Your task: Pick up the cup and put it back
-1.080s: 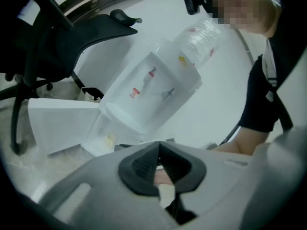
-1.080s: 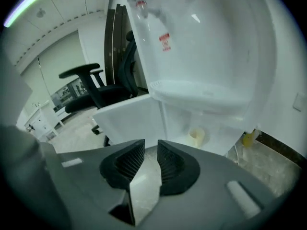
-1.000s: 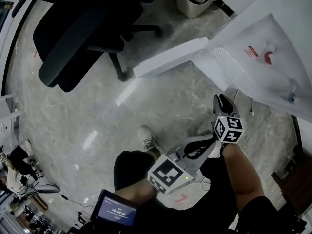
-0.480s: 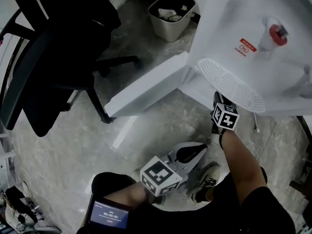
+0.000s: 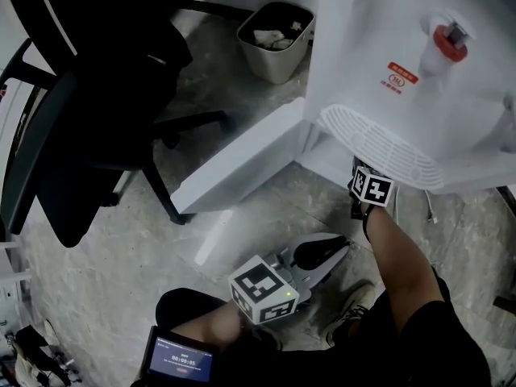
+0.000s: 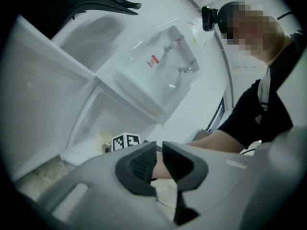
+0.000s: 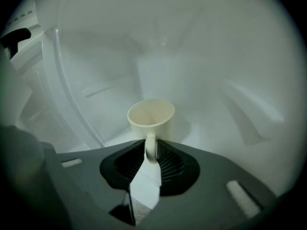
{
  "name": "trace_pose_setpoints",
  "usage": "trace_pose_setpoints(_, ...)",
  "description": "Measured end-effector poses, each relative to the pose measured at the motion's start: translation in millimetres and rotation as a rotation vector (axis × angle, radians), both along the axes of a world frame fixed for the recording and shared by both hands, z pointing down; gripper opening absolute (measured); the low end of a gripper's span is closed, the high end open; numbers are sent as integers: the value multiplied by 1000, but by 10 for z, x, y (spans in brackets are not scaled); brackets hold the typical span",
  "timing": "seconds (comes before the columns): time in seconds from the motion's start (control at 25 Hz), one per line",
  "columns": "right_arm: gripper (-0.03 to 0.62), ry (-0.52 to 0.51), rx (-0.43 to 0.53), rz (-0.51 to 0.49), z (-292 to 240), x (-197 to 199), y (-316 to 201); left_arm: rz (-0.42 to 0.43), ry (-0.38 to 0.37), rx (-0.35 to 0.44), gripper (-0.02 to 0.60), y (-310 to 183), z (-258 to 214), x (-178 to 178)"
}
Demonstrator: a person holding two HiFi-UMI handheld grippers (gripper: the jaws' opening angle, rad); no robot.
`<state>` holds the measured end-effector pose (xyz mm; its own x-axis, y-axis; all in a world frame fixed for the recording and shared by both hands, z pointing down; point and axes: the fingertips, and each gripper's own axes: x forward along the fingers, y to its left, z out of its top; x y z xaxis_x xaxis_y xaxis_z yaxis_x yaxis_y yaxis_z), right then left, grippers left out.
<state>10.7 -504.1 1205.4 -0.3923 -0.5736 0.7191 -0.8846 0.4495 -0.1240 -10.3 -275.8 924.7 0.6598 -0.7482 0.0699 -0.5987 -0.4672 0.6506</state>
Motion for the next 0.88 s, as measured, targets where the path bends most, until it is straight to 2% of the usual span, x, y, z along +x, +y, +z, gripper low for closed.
trace_pose_setpoints(0.08, 63, 7, 0, -11, -1, -4, -8, 6, 2, -32, 38, 27, 94, 10)
trace_pose_setpoints(0.16, 58, 9, 2, -13, -14, 6, 0, 0, 4, -49, 18, 27, 143, -14)
trace_pose_setpoints(0.4, 52, 12, 8, -14, -98, 28, 52, -54, 36, -50, 8, -58, 99, -180)
trace_pose_setpoints(0.6, 52, 13, 42, -49, -268, -37, 85, -88, 110, -79, 8, -123, 106, -263)
trace_pose_setpoints(0.88, 51, 23, 60, -115, -407, -143, 296, -78, 110, -102, 8, -22, 107, -193)
